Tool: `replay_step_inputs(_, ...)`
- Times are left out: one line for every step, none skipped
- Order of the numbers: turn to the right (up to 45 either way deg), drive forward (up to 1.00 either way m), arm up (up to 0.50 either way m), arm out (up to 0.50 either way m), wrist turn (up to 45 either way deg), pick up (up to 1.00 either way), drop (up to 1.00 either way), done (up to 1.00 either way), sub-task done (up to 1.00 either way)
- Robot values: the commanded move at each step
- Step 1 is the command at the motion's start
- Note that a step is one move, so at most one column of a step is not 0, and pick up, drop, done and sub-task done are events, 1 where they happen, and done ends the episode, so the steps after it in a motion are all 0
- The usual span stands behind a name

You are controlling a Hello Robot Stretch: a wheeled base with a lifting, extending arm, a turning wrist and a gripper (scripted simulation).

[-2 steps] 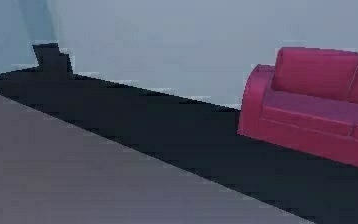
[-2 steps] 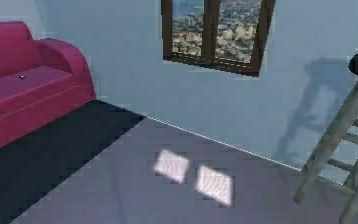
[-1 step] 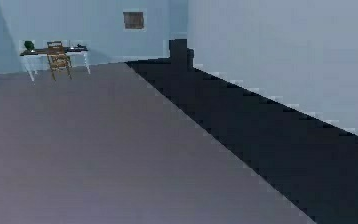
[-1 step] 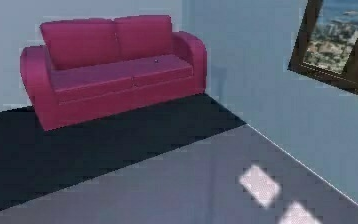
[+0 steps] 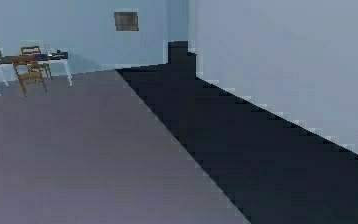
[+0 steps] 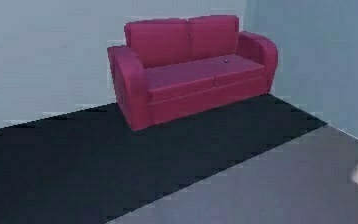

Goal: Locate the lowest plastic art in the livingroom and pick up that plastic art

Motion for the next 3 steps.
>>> replay_step_inputs(0.0, 1.0, 0.0, 0.0, 0.0, 0.0, 0.0, 0.0, 0.0)
replay_step_inputs(0.0, 1.0, 0.0, 0.0, 0.0, 0.0, 0.0, 0.0, 0.0)
replay_step_inputs(-3.0, 0.0, 0.0, 0.0, 0.0, 0.0, 0.0, 0.0, 0.0)
